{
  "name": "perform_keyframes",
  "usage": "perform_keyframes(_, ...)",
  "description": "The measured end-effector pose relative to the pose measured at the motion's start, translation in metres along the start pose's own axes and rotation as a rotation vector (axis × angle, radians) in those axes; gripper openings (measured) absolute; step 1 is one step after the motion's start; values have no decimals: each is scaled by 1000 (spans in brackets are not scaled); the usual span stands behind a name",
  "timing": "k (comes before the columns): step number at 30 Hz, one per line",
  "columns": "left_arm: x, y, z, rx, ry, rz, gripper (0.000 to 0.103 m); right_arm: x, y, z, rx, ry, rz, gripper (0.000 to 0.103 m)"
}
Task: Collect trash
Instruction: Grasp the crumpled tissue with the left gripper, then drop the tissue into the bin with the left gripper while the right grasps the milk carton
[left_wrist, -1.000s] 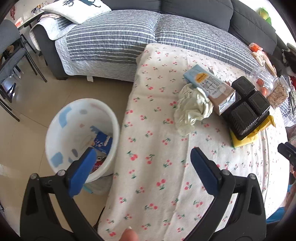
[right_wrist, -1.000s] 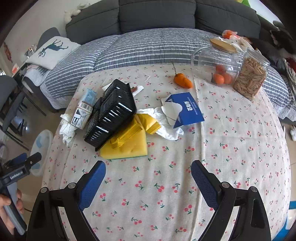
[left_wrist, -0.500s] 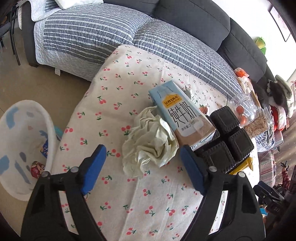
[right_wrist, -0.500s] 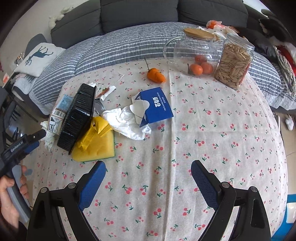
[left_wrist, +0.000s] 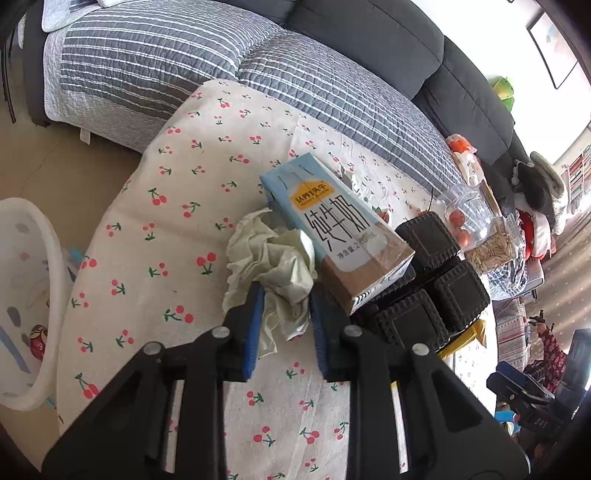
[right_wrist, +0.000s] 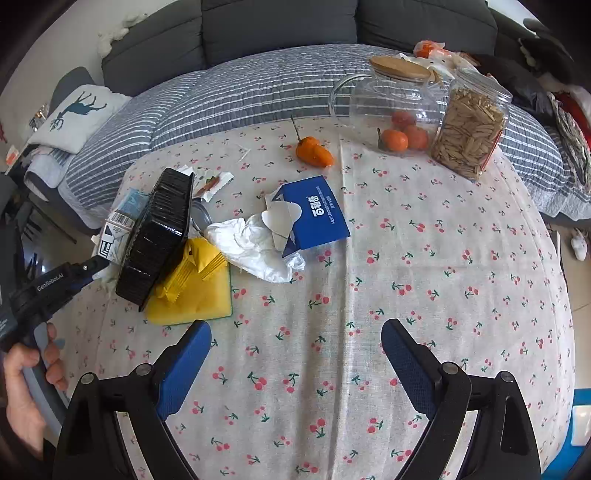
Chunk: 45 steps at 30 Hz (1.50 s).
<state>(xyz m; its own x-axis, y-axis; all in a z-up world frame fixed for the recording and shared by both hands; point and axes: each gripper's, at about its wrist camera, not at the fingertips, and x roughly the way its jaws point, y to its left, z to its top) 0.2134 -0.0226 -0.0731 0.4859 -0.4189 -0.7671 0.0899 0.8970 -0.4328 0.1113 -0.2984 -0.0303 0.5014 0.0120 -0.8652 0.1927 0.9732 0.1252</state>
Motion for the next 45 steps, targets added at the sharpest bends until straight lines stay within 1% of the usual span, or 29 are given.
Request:
perform_keyframes(1,-2,0,0,7,1,3,21,-1,1,1,-2,-2,-1,95)
perform_keyframes(3,-6,0,0,17,2,16,20,-2,4,2,-7,-11,-7,95)
perform_keyframes(8,-24,6,-3,12,5,42,19,-8,18,6,-30,-37,-10,95)
perform_keyframes(12,-49,13,-5,32,-4,92,19,-11,41,10,-58,-43,10,95)
perform_keyframes(15,-69,21,-6,61,-25,135,19,-10,67,17,-72,-41,71,95)
perform_keyframes(18,-89,35,-8,77,-49,161,19,-6,102,21,-131,-48,105,95)
perform_keyframes(24,-117,77,-11,43,-60,181,19,18,171,28,-222,-38,169,93)
perform_keyframes(27,-129,93,-14,32,-68,195,19,35,195,32,-256,-24,177,88)
perform_keyframes(29,-136,103,-16,24,-72,205,19,48,204,36,-254,-7,192,87)
perform_keyframes(30,-139,107,-16,18,-73,208,19,54,208,37,-250,0,196,82)
perform_keyframes(31,-141,112,-17,13,-73,210,19,61,211,38,-246,7,191,71)
perform_keyframes(32,-143,116,-18,9,-72,211,19,68,214,40,-242,17,184,69)
perform_keyframes(34,-146,122,-19,4,-73,215,19,82,218,42,-230,33,164,68)
perform_keyframes(36,-149,127,-20,0,-75,219,19,92,220,41,-220,48,143,64)
perform_keyframes(37,-151,129,-20,-3,-76,219,19,96,221,40,-222,52,137,60)
perform_keyframes(39,-153,132,-19,-6,-80,217,19,100,225,39,-240,54,117,58)
perform_keyframes(41,-154,133,-20,-8,-84,218,19,102,230,37,-262,62,108,53)
perform_keyframes(42,-154,133,-20,-10,-84,217,19,105,231,37,-265,72,115,42)
perform_keyframes(43,-154,133,-20,-12,-83,216,19,106,231,36,-266,80,118,38)
perform_keyframes(45,-155,133,-22,-11,-85,217,19,105,231,36,-267,68,114,38)
